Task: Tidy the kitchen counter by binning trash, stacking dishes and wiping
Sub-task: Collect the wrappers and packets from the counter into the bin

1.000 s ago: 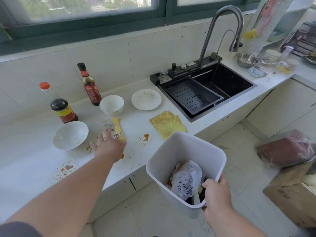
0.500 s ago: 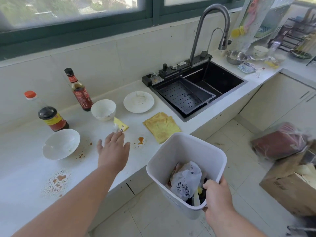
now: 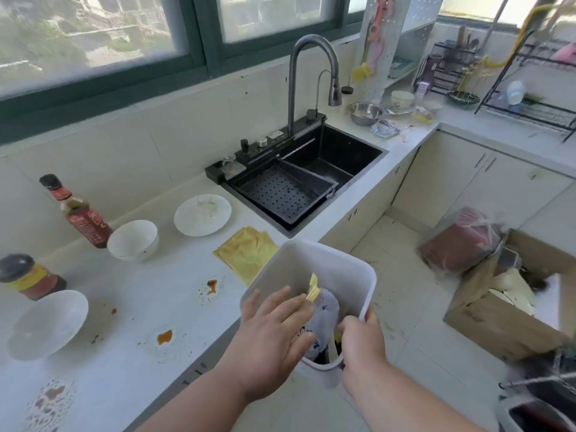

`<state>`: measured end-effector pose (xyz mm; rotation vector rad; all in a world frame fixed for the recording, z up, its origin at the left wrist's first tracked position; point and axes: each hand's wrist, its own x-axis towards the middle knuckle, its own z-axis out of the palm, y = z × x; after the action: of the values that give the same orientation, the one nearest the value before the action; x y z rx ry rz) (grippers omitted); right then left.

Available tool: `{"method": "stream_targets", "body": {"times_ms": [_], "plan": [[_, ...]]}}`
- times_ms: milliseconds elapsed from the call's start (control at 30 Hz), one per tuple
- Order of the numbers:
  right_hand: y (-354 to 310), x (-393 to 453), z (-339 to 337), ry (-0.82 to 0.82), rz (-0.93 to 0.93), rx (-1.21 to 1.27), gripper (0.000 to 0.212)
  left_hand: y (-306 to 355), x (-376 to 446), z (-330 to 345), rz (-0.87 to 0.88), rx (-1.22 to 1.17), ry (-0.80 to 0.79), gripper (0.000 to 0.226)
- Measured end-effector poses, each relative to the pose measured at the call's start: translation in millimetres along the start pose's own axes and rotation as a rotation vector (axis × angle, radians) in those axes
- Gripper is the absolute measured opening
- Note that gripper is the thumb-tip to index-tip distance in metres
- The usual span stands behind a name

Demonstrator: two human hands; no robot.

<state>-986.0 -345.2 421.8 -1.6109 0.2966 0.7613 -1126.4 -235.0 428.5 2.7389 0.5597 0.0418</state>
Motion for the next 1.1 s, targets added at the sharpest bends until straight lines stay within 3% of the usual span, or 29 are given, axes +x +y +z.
{"method": "stream_targets", "body": {"times_ms": [67, 267, 500, 600, 867, 1100], "plan": [[-1.8, -1.1, 0.9, -0.005, 0.004, 0.008, 0.061, -0.4, 2.9, -0.4, -0.038, -0.031, -0.015, 0.069], [-36.5, 42.4, -38.3, 0.048, 0.03, 0.097, 0.068, 29.1, 62.2, -3.9, -0.202, -0.407, 0.259, 0.074], [-100.5, 125.9, -102.9, 0.102, 0.016, 0.177, 0.065, 89.3, 172.0, -10.8, -0.32, -0.766, 0.369, 0.024], [-135.6, 165.9, -134.2, 0.072, 0.015, 0.137, 0.068, 121.2, 227.4, -7.9, -0.413, -0.843, 0.413, 0.015], [-238.9, 270.7, -207.5, 0.069, -0.03, 0.048, 0.06, 212.1, 368.8, -4.5, -0.519, -0.978, 0.505, 0.027], [-301.2, 347.1, -211.2, 0.115, 0.004, 0.138, 0.069, 218.4, 463.7, -6.7, -0.542, -0.94, 0.481, 0.032]]}}
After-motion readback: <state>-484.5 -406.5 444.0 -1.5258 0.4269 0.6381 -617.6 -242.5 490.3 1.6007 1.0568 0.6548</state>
